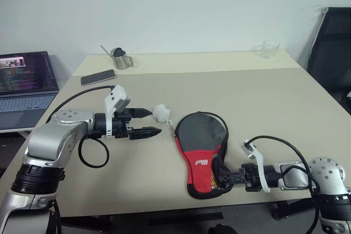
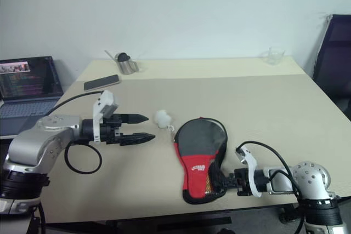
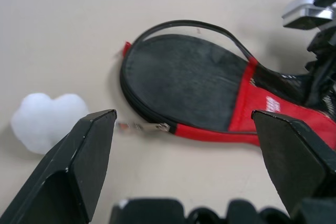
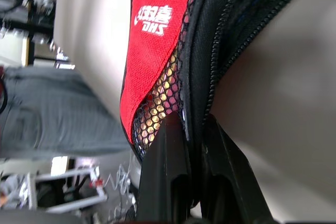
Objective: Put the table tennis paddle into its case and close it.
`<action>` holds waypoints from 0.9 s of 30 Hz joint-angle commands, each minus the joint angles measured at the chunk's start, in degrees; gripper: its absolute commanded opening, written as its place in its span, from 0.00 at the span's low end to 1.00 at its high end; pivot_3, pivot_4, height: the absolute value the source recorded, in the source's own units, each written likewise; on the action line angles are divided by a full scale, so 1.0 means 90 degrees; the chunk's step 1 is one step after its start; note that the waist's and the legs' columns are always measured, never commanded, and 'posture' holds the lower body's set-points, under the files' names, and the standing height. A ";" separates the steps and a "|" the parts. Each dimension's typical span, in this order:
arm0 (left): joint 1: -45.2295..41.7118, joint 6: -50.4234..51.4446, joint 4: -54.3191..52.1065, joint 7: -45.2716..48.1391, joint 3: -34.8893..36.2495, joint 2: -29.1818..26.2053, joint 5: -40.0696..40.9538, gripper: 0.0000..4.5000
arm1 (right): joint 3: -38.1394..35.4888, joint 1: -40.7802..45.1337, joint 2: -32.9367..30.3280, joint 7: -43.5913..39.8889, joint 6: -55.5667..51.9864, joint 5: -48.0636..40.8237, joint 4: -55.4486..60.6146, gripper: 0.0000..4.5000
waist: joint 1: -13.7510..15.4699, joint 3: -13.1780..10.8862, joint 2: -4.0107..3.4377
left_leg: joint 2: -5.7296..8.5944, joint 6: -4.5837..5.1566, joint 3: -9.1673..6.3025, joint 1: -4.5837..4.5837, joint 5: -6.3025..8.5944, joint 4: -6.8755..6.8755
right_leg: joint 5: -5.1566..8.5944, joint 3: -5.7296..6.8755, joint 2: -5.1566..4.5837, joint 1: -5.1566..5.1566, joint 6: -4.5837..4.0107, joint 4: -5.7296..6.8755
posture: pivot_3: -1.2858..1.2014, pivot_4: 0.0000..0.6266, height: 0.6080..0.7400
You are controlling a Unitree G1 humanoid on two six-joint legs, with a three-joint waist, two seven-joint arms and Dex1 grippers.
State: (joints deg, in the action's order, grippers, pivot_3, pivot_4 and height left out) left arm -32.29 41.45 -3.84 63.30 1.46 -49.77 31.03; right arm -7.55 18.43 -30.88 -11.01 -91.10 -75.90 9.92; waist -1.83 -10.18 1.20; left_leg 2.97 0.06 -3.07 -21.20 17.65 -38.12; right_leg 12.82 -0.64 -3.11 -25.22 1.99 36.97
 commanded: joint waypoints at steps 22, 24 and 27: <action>-0.0103 -0.0184 0.0000 -0.0012 0.0129 -0.0015 -0.0107 1.00 | -0.0004 0.0315 -0.0737 -0.0866 0.0030 -0.0334 0.0767 0.61 | 0.0011 0.0002 0.0003 | 0.0001 0.0000 -0.0002 0.0000 0.0000 -0.0018 | -0.0001 0.0002 0.0000 0.0005 0.0002 0.0010 | 0.52 0.24 1.00; -0.0122 -0.0218 0.0032 -0.0012 0.0124 0.0003 -0.0129 1.00 | 0.0035 0.0328 -0.1007 -0.1167 0.0103 -0.0241 0.0938 0.76 | 0.0010 0.0002 0.0003 | 0.0001 0.0001 -0.0002 0.0000 0.0000 -0.0020 | -0.0002 0.0002 0.0000 0.0006 0.0002 0.0011 | 0.52 0.24 1.00; -0.0140 -0.0301 0.0111 -0.0025 0.0157 0.0006 -0.0174 1.00 | 0.0137 0.0158 -0.1944 -0.2041 0.0524 0.0308 0.1421 0.98 | 0.0019 0.0002 0.0003 | 0.0002 0.0002 -0.0003 -0.0002 0.0001 -0.0027 | -0.0002 0.0005 0.0000 0.0007 0.0003 0.0011 | 0.52 0.24 1.00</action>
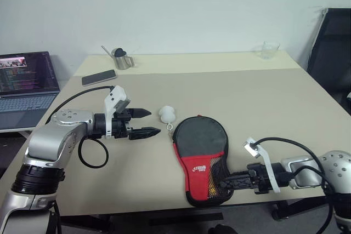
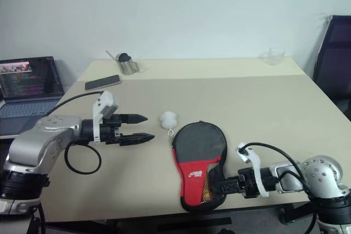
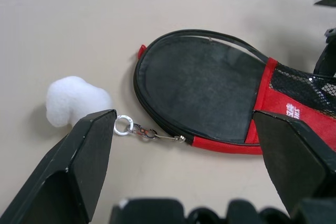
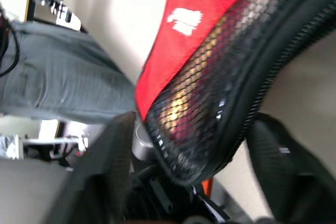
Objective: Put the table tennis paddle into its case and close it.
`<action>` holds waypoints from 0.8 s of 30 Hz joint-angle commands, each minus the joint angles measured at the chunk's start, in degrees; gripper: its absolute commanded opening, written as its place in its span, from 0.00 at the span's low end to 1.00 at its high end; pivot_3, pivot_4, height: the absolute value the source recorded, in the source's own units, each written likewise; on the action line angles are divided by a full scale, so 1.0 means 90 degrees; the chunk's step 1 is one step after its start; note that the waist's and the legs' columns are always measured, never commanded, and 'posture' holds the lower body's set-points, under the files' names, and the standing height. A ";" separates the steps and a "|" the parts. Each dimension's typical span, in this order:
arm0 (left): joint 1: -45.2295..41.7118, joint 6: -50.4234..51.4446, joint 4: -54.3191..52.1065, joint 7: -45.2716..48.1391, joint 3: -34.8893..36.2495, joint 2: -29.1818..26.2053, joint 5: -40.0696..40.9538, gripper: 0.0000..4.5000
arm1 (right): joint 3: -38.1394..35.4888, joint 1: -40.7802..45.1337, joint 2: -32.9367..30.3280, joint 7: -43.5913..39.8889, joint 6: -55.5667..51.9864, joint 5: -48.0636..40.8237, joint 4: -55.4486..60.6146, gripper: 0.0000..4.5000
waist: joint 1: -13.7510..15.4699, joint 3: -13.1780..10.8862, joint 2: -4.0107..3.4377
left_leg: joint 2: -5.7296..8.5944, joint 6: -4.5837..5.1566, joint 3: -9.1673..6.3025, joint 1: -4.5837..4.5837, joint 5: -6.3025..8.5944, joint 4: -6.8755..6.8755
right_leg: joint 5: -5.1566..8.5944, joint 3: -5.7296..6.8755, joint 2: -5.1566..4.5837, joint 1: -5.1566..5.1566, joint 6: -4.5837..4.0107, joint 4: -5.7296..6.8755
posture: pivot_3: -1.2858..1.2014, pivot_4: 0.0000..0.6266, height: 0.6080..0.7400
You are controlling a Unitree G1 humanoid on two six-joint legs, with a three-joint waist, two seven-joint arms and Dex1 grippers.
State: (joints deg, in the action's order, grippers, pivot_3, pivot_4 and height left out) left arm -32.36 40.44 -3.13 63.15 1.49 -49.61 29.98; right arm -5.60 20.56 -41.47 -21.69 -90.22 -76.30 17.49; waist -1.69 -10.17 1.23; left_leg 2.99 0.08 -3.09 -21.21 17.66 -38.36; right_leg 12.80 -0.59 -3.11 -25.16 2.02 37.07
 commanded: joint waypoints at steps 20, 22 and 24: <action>-0.2503 -0.0339 0.3046 -0.2606 -0.0290 0.2162 -0.1656 1.00 | 0.1999 0.1382 0.2510 -0.0120 0.6058 0.5889 -0.1907 0.99 | 0.0109 0.0007 0.0062 | 0.0029 -0.0010 -0.0017 -0.0028 -0.0005 -0.0075 | -0.0030 0.0004 -0.0012 0.0000 0.0023 0.0004 | 0.52 0.24 1.00; -0.2623 -0.0313 0.3246 -0.2690 -0.0348 0.2388 -0.1741 1.00 | 0.2079 0.1284 0.2825 -0.0074 0.6137 0.6073 -0.2257 0.99 | 0.0105 0.0008 0.0064 | 0.0048 -0.0012 -0.0017 -0.0085 -0.0006 -0.0086 | -0.0034 0.0001 -0.0020 -0.0051 0.0027 0.0007 | 0.52 0.24 1.00; -0.2679 -0.0252 0.3514 -0.2771 -0.0458 0.2574 -0.1859 1.00 | 0.2127 0.1191 0.3029 -0.0152 0.5924 0.6093 -0.2447 0.99 | 0.0029 0.0009 0.0063 | 0.0054 -0.0011 -0.0004 -0.0095 -0.0005 -0.0080 | -0.0035 0.0000 -0.0025 -0.0067 0.0028 0.0001 | 0.52 0.24 1.00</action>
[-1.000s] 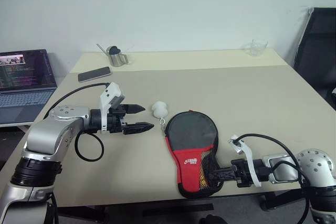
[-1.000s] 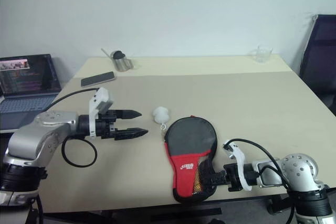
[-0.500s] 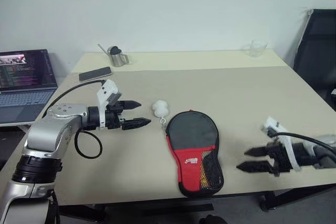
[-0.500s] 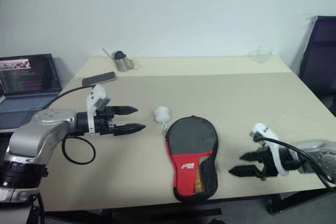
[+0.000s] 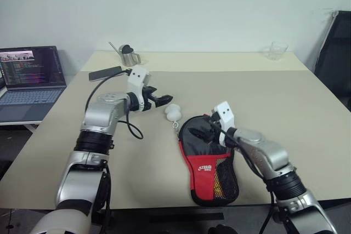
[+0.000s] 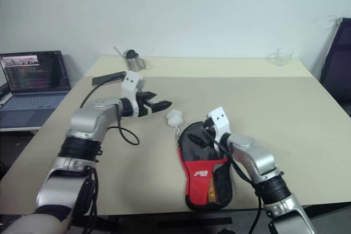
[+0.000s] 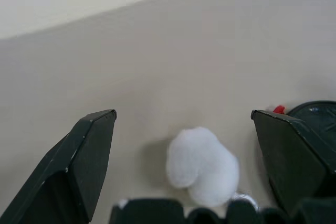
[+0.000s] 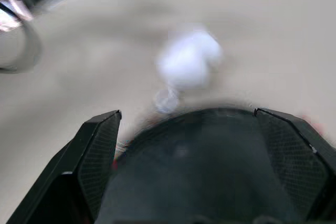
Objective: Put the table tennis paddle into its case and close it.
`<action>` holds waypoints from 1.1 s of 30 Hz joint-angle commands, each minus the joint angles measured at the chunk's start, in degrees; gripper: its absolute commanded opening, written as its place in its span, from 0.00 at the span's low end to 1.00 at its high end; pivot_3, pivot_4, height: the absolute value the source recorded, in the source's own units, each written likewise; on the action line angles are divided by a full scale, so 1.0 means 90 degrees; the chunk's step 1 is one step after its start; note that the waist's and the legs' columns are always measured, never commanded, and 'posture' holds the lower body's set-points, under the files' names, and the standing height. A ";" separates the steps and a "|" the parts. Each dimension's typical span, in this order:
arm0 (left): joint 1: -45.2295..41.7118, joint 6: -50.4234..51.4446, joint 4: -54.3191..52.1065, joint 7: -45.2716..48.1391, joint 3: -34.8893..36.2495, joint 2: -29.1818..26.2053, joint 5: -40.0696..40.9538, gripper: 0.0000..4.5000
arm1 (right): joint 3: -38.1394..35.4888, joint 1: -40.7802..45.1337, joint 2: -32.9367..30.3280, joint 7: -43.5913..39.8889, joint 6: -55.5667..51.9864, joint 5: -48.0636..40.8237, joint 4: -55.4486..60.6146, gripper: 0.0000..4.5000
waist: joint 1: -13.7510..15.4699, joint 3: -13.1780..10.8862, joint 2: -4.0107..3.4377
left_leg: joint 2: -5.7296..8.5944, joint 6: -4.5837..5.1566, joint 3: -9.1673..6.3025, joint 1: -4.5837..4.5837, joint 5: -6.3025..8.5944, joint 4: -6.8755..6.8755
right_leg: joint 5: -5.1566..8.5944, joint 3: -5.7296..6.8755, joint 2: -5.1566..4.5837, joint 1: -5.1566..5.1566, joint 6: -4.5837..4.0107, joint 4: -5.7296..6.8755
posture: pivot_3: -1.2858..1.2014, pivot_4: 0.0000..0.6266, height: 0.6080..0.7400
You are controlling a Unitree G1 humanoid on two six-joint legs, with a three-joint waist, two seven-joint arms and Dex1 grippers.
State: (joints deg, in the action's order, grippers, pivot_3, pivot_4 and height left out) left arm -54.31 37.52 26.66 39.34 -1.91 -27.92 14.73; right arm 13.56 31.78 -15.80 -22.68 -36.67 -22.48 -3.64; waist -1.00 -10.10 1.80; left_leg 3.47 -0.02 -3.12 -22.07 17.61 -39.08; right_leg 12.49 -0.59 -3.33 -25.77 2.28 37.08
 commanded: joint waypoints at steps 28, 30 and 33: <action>-0.0877 -0.1264 0.3310 -0.1892 -0.0407 0.1407 -0.1654 0.64 | -0.0101 -0.0310 0.0532 -0.0459 -0.0489 0.0614 0.0169 1.00 | -0.0076 0.0054 0.0018 | -0.0010 -0.0010 0.0001 0.0139 -0.0007 0.0003 | 0.0000 -0.0022 0.0010 0.0091 -0.0001 0.0092 | 0.52 0.24 1.00; -0.1152 -0.1461 0.3782 -0.2072 -0.0237 0.1474 -0.1574 0.48 | -0.0147 -0.0308 0.0549 -0.0431 -0.0522 0.0620 0.0184 1.00 | -0.0081 0.0054 0.0018 | -0.0010 -0.0011 0.0001 0.0139 -0.0007 0.0003 | 0.0000 -0.0021 0.0010 0.0089 -0.0001 0.0093 | 0.52 0.24 1.00; -0.1607 -0.1956 0.4396 -0.2275 -0.0167 0.1568 -0.1640 0.26 | -0.0165 -0.0324 0.0550 -0.0453 -0.0630 0.0594 0.0274 1.00 | -0.0081 0.0053 0.0020 | -0.0010 -0.0011 0.0001 0.0137 -0.0007 0.0003 | 0.0000 -0.0019 0.0010 0.0088 -0.0001 0.0092 | 0.52 0.24 1.00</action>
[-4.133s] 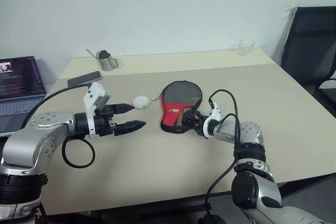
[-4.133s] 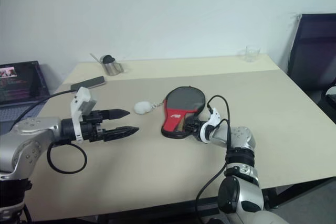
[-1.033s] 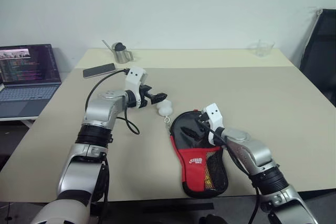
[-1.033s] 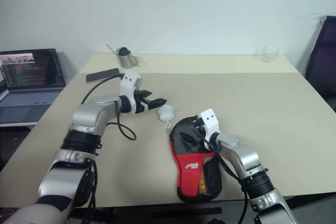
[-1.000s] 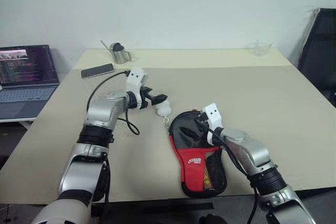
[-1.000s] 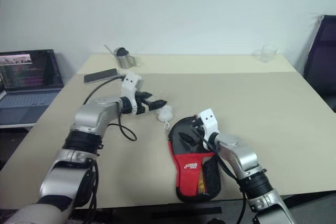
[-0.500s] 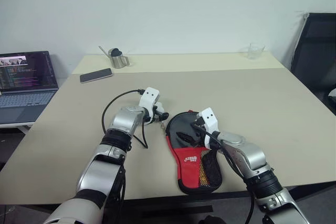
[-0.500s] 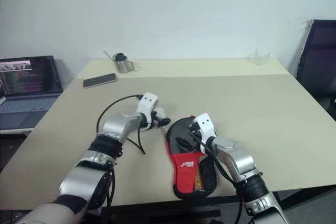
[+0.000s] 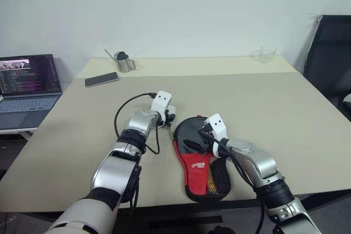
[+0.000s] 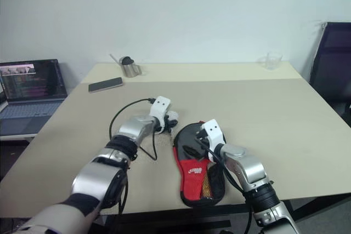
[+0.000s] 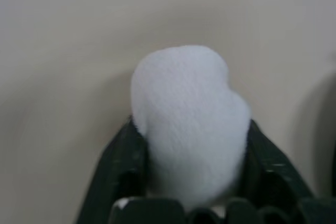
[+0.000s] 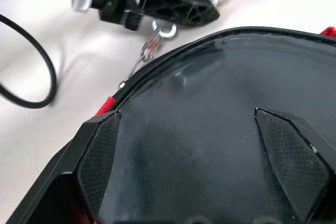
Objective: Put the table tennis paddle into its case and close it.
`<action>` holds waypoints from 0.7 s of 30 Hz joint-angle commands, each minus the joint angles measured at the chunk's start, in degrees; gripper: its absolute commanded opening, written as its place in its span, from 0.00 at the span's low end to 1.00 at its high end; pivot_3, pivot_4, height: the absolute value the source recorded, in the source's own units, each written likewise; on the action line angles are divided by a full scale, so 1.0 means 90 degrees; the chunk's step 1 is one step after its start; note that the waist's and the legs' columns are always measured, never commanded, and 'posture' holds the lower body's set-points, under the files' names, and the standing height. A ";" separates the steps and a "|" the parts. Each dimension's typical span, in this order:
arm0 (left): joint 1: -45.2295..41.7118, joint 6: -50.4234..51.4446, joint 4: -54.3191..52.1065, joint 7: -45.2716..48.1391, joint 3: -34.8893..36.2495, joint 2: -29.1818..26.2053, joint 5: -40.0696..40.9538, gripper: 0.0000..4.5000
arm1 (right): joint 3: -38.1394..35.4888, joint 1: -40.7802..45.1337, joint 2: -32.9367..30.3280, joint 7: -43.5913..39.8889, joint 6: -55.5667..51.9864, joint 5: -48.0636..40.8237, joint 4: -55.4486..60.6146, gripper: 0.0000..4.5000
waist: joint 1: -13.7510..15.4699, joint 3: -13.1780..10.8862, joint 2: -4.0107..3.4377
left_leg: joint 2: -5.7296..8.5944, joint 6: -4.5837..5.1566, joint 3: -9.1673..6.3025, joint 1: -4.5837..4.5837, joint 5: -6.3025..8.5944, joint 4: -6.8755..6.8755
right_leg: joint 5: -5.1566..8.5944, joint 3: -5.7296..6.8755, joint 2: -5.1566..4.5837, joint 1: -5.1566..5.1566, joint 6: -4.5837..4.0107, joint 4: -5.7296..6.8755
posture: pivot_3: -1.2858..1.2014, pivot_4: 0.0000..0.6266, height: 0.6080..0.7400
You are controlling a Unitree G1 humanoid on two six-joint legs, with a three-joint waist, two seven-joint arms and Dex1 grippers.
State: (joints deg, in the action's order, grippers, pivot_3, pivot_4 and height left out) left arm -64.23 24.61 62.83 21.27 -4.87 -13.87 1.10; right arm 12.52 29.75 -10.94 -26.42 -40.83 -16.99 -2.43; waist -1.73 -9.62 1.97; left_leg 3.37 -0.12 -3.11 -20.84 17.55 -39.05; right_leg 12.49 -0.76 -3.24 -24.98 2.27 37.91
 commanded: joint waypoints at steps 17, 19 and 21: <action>-0.1436 -0.2452 0.1723 -0.1501 -0.0916 0.0775 -0.2168 0.09 | 0.0248 -0.0737 -0.0237 -0.0328 -0.1317 -0.0281 0.1756 1.00 | 0.0005 -0.0004 0.0005 | 0.0000 0.0004 0.0003 -0.0014 0.0003 0.0006 | 0.0001 0.0009 0.0003 -0.0011 0.0001 -0.0013 | 0.52 0.24 1.00; -0.1453 -0.2550 0.1756 -0.1595 -0.1103 0.0843 -0.2461 0.09 | 0.0270 -0.0782 -0.0227 -0.0316 -0.1390 -0.0315 0.1860 1.00 | 0.0002 -0.0004 0.0006 | 0.0000 0.0007 0.0005 -0.0013 0.0004 0.0007 | 0.0001 0.0010 0.0004 -0.0011 0.0002 -0.0013 | 0.52 0.24 1.00; -0.1469 -0.2630 0.1785 -0.1704 -0.1312 0.0881 -0.2757 0.09 | 0.0294 -0.0827 -0.0201 -0.0298 -0.1473 -0.0361 0.1965 1.00 | 0.0002 -0.0004 0.0006 | 0.0000 0.0008 0.0004 -0.0013 0.0005 0.0006 | 0.0001 0.0011 0.0005 -0.0011 0.0002 -0.0013 | 0.52 0.24 1.00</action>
State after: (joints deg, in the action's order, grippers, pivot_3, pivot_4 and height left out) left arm -74.46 2.91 79.67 7.76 -15.50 -5.86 -21.35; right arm 14.68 23.11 -12.86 -29.04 -52.85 -19.22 13.79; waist -1.71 -9.65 2.02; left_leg 3.37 -0.05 -3.07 -20.95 17.59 -38.99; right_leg 12.50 -0.66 -3.20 -25.07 2.28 37.79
